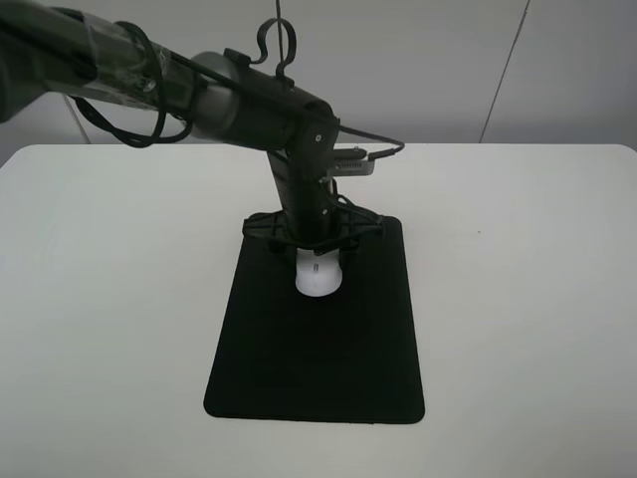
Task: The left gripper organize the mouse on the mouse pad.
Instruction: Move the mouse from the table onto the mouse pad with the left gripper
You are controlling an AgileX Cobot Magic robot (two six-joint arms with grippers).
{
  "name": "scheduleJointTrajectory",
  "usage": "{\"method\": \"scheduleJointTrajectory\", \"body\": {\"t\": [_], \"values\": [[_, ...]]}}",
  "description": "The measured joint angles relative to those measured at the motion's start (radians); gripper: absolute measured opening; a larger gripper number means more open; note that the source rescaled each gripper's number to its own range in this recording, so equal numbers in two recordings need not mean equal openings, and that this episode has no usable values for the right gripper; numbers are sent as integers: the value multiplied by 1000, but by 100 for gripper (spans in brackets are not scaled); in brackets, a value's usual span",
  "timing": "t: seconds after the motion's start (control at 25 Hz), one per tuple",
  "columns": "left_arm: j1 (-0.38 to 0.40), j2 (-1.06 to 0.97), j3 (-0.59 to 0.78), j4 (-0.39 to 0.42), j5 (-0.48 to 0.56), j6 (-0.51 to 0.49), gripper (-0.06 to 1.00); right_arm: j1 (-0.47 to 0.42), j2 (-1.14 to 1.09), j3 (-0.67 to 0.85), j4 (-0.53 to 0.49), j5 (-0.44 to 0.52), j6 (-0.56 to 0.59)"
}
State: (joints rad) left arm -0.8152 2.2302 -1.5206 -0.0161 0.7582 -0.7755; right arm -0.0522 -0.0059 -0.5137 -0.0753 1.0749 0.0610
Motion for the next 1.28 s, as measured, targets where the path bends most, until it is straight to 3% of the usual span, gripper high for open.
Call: {"method": "scheduleJointTrajectory", "body": {"t": [0.4, 1.28], "values": [[0, 17, 0, 26, -21, -3, 1, 0, 0, 0, 0, 0, 0], [0, 43, 2, 5, -31, -2, 1, 0, 0, 0, 0, 0, 0]]}}
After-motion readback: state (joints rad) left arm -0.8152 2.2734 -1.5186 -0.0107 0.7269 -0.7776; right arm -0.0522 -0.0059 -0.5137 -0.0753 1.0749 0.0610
